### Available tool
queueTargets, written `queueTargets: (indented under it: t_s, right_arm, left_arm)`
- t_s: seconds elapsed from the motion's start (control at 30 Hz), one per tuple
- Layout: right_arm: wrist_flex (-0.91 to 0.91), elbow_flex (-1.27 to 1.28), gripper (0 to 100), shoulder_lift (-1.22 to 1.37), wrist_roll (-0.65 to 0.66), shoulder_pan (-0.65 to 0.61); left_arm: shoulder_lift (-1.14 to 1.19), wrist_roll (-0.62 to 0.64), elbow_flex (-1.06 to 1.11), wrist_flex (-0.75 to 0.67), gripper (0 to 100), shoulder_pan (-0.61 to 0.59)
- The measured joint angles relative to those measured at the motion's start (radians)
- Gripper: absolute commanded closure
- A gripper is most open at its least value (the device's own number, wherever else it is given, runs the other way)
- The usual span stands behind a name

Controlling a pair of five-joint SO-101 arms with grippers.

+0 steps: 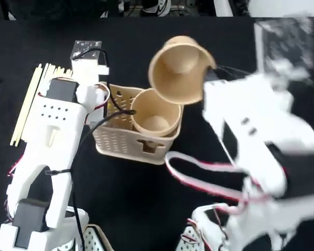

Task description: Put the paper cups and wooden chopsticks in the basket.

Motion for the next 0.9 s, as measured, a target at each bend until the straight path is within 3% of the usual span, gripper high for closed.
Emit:
queueTargets:
  t_s: [0.6, 0.9]
  right_arm:
    - [0.000, 0.166, 98.7, -0.011, 0.035, -0.031]
    - [0.000, 0.046, 98.7, -0.014, 0.021, -0.028]
  left_arm:
    - [0.025, 0.009, 0.000, 0.002, 74, 0.000]
    - [0.025, 0.009, -0.204, 0.160, 74, 0.000]
